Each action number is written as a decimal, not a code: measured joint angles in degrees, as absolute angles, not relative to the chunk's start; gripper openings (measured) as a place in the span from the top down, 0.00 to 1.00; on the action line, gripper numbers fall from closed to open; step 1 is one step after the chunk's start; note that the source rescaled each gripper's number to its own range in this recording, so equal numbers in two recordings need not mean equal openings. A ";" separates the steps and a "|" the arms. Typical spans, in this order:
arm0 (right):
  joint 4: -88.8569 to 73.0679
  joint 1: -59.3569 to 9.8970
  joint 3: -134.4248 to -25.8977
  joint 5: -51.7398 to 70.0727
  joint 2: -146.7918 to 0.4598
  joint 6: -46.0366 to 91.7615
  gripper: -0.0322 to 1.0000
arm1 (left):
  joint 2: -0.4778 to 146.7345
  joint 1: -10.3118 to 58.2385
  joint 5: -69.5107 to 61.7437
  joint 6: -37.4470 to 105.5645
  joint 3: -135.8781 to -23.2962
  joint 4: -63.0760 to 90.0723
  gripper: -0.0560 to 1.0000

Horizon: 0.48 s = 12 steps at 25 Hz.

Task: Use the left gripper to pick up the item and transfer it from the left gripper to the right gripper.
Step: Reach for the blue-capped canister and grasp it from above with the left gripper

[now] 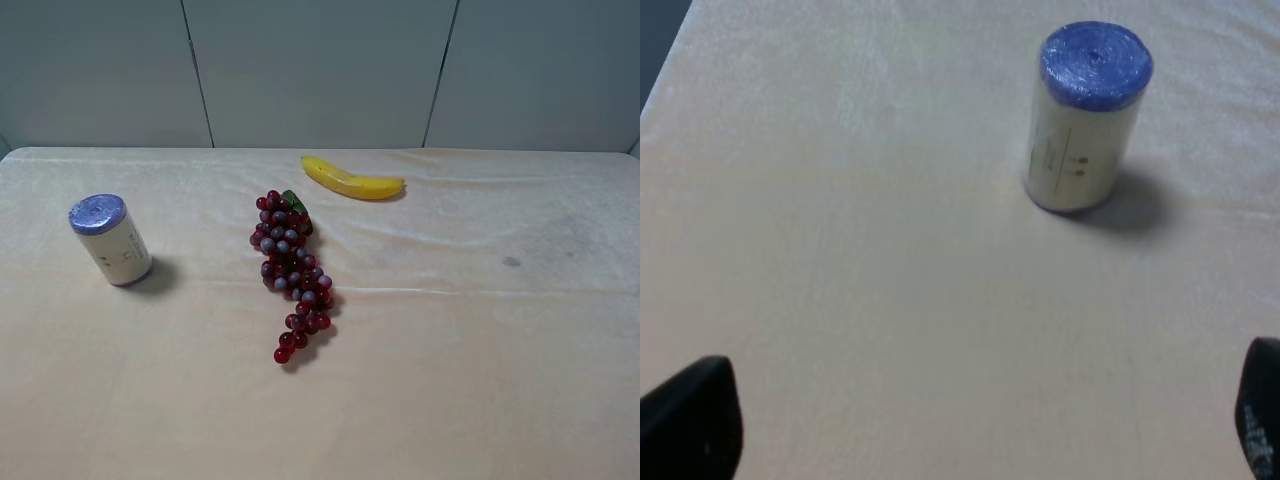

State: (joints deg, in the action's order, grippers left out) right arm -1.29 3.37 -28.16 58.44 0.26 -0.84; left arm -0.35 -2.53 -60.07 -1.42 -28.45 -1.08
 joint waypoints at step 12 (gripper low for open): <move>-1.29 3.37 -28.16 58.39 0.26 -0.84 0.00 | -0.35 -2.53 -60.07 -1.42 -28.45 -1.08 0.02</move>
State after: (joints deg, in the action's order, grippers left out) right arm -1.29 3.37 -28.16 58.39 0.26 -0.84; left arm -0.35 -2.53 -60.07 -1.42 -28.45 -1.08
